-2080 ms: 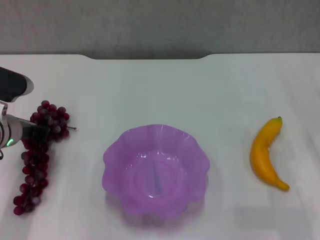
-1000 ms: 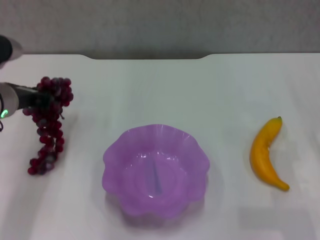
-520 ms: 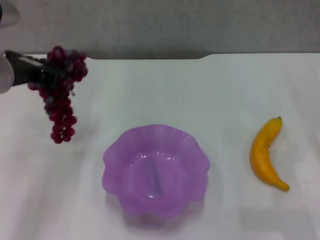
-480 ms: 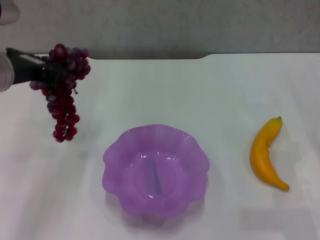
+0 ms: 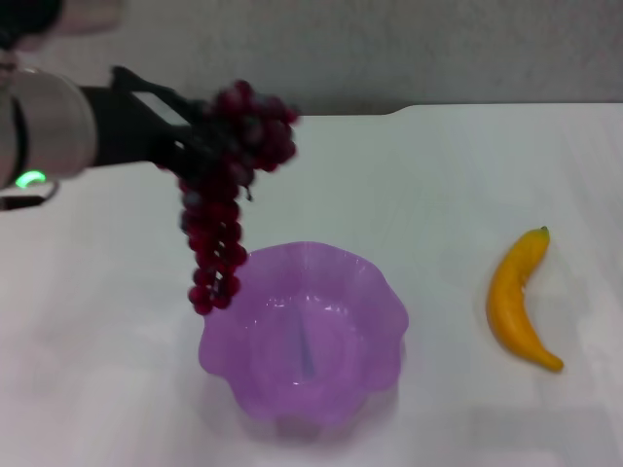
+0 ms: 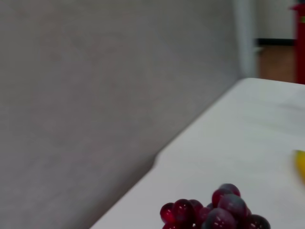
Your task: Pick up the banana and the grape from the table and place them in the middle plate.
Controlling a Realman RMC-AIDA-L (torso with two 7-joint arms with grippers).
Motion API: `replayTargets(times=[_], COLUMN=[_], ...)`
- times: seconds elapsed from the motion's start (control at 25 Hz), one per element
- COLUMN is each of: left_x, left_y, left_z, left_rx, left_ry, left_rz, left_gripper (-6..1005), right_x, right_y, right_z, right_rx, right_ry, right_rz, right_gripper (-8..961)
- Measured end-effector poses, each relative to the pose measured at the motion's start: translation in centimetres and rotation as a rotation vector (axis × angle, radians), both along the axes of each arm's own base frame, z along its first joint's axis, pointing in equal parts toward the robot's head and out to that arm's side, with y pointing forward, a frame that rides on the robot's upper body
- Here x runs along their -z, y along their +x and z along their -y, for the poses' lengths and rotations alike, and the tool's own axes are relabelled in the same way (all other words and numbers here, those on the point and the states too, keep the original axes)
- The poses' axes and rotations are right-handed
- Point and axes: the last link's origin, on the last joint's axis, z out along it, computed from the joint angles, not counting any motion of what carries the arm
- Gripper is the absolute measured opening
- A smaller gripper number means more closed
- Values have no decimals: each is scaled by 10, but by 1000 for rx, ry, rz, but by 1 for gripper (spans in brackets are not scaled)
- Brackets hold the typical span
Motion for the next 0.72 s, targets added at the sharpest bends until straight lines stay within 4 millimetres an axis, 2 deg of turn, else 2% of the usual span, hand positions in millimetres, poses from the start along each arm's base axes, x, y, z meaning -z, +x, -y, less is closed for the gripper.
replayTargets(times=[0.16, 0.4, 0.72], left_x=[23, 58, 80], left_y=[7, 1, -9], left_z=[5, 2, -6], left_rx=[49, 57, 69], left_ry=[-79, -159, -175], left_rz=[-6, 5, -7], left_gripper=[186, 185, 186], right_x=[0, 0, 0], right_y=[-1, -2, -2], right_z=[-1, -2, -1], right_rx=[-2, -5, -4], right_ry=[0, 0, 0], right_rz=[0, 0, -1], right_gripper=[906, 906, 907])
